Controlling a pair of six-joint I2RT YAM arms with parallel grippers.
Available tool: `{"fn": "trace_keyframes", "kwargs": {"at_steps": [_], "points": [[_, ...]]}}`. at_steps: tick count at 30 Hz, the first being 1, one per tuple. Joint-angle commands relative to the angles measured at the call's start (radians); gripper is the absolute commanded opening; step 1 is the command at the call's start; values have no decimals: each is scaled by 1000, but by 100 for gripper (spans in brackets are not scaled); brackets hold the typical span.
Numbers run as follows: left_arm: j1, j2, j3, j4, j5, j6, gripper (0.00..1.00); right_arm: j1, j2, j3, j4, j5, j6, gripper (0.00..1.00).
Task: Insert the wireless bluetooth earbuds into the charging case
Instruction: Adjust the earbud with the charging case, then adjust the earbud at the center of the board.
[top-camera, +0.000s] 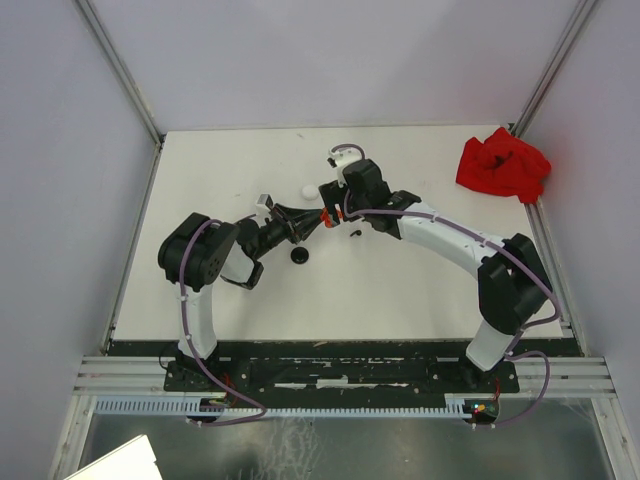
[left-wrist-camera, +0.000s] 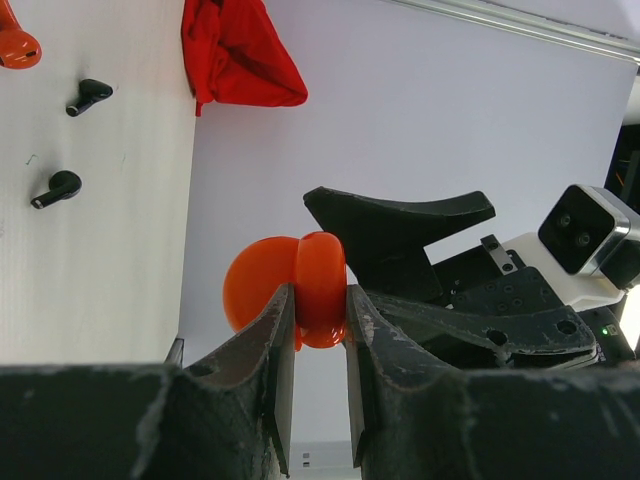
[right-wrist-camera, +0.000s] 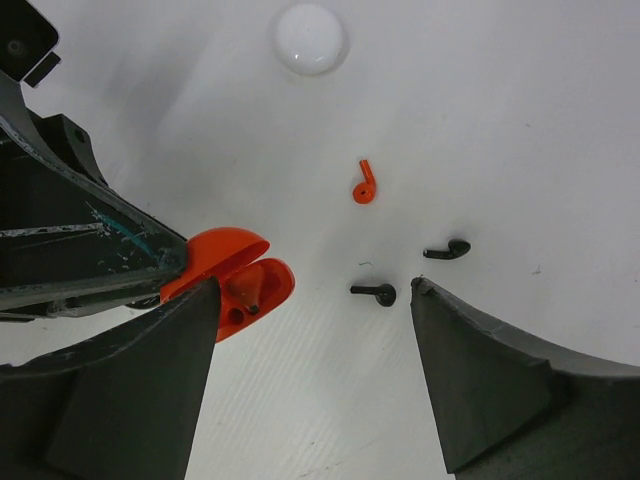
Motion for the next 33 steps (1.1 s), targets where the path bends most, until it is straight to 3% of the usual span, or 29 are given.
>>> {"fn": "trace_keyframes", "kwargs": {"at_steps": [1,12,19,25,33], "points": [[-10,-7,22,190,-9,-24,3,3,9,59,23,33,1,85],[-5,1,17,200,-13,-32,3,4,-77,9,76,43,-4,85],[70,-22,-55,202,-18,-10,3,-45,-127,-30,41,109,24,85],[120,-68,-106,201,-15,4,3,-67,41,103,-104,74,-13,83],[143,-87,-123,201,-5,4,3,-66,223,204,-92,67,-27,83]]}}
